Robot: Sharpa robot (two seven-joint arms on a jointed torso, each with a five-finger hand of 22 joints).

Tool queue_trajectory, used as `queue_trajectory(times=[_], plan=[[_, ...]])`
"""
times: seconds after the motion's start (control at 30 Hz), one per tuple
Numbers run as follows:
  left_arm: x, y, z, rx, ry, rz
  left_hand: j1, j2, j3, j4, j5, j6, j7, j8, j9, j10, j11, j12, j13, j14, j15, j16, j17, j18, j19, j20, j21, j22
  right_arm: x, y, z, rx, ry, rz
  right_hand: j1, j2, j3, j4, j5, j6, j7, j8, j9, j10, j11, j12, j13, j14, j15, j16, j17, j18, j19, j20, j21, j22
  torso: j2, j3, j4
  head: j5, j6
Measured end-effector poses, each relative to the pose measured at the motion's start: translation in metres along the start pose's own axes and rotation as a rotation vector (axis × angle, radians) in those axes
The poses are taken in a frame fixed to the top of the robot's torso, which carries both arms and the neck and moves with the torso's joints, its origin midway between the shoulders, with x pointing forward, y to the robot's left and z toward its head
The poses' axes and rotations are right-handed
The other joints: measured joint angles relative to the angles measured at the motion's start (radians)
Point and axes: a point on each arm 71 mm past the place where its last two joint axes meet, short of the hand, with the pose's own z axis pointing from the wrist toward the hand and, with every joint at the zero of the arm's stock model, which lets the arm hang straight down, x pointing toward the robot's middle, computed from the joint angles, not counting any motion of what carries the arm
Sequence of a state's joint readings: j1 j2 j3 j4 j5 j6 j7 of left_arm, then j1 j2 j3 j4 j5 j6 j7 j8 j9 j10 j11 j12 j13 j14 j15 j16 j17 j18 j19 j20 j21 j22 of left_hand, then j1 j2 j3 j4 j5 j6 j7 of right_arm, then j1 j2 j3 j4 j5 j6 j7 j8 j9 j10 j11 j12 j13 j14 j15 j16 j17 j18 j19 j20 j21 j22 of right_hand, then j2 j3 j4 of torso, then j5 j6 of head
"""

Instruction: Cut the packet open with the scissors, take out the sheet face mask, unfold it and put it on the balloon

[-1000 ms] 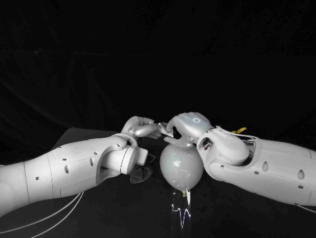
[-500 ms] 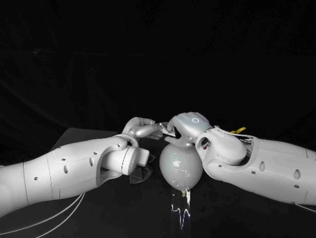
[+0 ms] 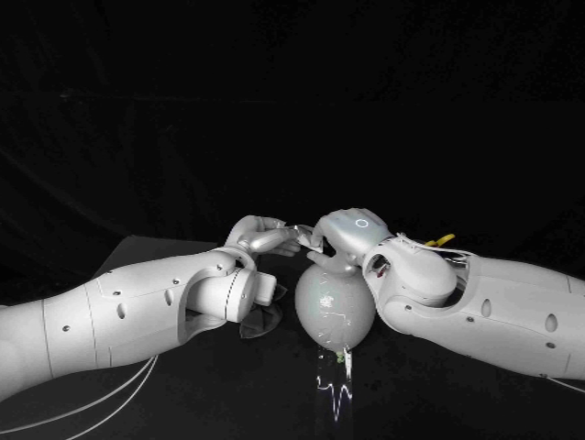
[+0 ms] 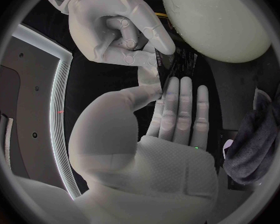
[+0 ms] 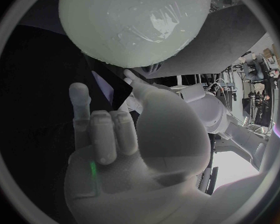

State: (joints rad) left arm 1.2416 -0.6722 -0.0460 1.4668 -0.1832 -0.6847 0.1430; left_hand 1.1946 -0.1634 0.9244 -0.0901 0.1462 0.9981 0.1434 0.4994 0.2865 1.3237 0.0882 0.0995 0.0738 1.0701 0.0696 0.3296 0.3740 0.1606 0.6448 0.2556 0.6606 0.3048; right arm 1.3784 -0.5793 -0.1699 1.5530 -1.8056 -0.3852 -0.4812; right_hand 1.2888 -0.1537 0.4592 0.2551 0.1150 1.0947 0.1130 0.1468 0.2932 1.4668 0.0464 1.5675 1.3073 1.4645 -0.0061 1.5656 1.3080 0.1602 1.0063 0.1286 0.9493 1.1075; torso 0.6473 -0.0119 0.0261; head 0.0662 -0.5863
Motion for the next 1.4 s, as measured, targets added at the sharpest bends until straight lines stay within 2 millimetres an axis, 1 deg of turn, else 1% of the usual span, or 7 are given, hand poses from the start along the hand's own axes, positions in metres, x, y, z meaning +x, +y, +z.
queue_trajectory(times=[0.1, 0.2, 0.4, 0.63, 0.93, 1.13, 1.4], plan=[[0.000, 0.000, 0.000, 0.001, -0.002, -0.001, 0.000, 0.000, 0.000, 0.000, 0.000, 0.000, 0.000, 0.000, 0.000, 0.000, 0.000, 0.000, 0.000, 0.000, 0.000, 0.000, 0.000, 0.000, 0.000, 0.000, 0.000, 0.000, 0.000, 0.000, -0.001, -0.001, -0.012, 0.008, 0.023, 0.023, 0.032, -0.011, -0.005, 0.012, -0.009, 0.008, 0.001, -0.001, -0.012, 0.000, 0.000, 0.000, -0.011, 0.000, -0.001, -0.001, 0.023, -0.002, 0.018, 0.016, 0.000, 0.0000, 0.0001, -0.001, 0.000], [0.000, 0.000, 0.000, 0.001, -0.002, -0.002, 0.000, 0.000, 0.000, 0.000, 0.000, 0.000, 0.000, 0.000, 0.000, -0.001, 0.001, 0.000, 0.000, 0.000, 0.000, 0.000, 0.000, 0.000, 0.000, 0.000, 0.000, 0.000, -0.002, 0.000, -0.001, -0.004, -0.031, 0.018, 0.053, 0.036, 0.082, -0.045, -0.022, 0.028, -0.016, 0.020, 0.005, 0.000, -0.021, 0.000, 0.000, 0.000, -0.021, 0.000, -0.001, -0.006, 0.043, -0.010, 0.040, 0.035, 0.000, -0.0002, 0.0001, -0.001, 0.000], [0.000, -0.001, 0.000, 0.003, -0.002, -0.003, 0.000, 0.000, 0.000, 0.000, 0.003, -0.002, 0.001, 0.000, 0.000, 0.001, -0.001, 0.000, 0.000, 0.000, 0.000, 0.000, 0.000, 0.000, 0.000, 0.000, 0.003, 0.000, -0.004, 0.001, -0.002, -0.019, -0.063, 0.040, 0.073, 0.030, 0.138, -0.100, -0.026, 0.030, -0.016, 0.031, 0.012, 0.000, -0.021, 0.000, 0.000, 0.000, -0.021, 0.000, -0.001, -0.006, 0.050, -0.018, 0.052, 0.051, 0.000, -0.0003, 0.0002, -0.001, 0.000], [0.000, -0.001, 0.000, 0.006, -0.003, -0.003, 0.000, 0.000, -0.001, -0.001, 0.003, -0.002, 0.001, 0.000, 0.000, 0.001, -0.001, 0.000, 0.000, 0.000, 0.000, -0.001, 0.000, 0.000, 0.000, 0.000, 0.008, 0.002, -0.005, 0.002, -0.004, -0.035, -0.083, 0.069, 0.079, 0.023, 0.161, -0.146, -0.020, 0.031, -0.017, 0.042, 0.020, 0.000, -0.021, 0.000, 0.001, 0.000, -0.021, -0.001, 0.000, -0.007, 0.058, -0.019, 0.063, 0.065, 0.000, -0.0002, 0.0002, -0.001, -0.001], [-0.002, 0.000, 0.002, 0.007, -0.010, -0.001, 0.000, 0.000, 0.001, -0.004, 0.003, -0.002, 0.001, 0.006, 0.000, 0.001, -0.001, -0.004, 0.000, 0.000, 0.000, -0.001, 0.000, 0.000, 0.000, 0.000, 0.008, 0.003, -0.008, 0.002, -0.010, -0.048, -0.100, 0.117, 0.079, 0.023, 0.166, -0.175, -0.016, 0.035, -0.017, 0.049, 0.033, 0.000, -0.021, 0.000, 0.001, 0.000, -0.021, 0.002, 0.000, -0.007, 0.068, -0.023, 0.076, 0.078, 0.000, -0.0004, 0.0002, 0.000, -0.002], [-0.004, 0.000, 0.002, 0.009, -0.016, 0.001, -0.001, -0.002, 0.001, -0.004, 0.003, -0.002, -0.002, 0.011, 0.000, 0.001, -0.001, -0.004, 0.000, 0.000, 0.000, -0.001, -0.001, 0.000, 0.000, 0.000, 0.008, 0.003, -0.010, 0.001, -0.014, -0.053, -0.117, 0.154, 0.059, 0.005, 0.163, -0.178, -0.028, 0.038, -0.017, 0.058, 0.041, 0.000, -0.021, -0.002, 0.000, 0.000, -0.021, 0.002, 0.000, -0.007, 0.077, -0.023, 0.082, 0.087, 0.000, -0.0003, -0.0002, 0.001, -0.002], [-0.005, 0.000, 0.003, 0.012, -0.017, 0.001, -0.003, -0.003, 0.000, -0.005, 0.002, -0.002, -0.002, 0.011, 0.000, 0.001, -0.001, -0.004, 0.000, 0.000, 0.000, -0.001, -0.001, -0.001, 0.000, 0.000, 0.008, 0.004, -0.012, -0.001, -0.018, -0.054, -0.142, 0.201, 0.028, 0.032, 0.174, -0.170, -0.054, 0.038, -0.017, 0.060, 0.043, 0.000, -0.028, -0.002, 0.000, 0.001, -0.029, 0.001, -0.001, -0.008, 0.090, -0.023, 0.091, 0.099, 0.000, -0.0003, 0.0001, 0.002, -0.003]])
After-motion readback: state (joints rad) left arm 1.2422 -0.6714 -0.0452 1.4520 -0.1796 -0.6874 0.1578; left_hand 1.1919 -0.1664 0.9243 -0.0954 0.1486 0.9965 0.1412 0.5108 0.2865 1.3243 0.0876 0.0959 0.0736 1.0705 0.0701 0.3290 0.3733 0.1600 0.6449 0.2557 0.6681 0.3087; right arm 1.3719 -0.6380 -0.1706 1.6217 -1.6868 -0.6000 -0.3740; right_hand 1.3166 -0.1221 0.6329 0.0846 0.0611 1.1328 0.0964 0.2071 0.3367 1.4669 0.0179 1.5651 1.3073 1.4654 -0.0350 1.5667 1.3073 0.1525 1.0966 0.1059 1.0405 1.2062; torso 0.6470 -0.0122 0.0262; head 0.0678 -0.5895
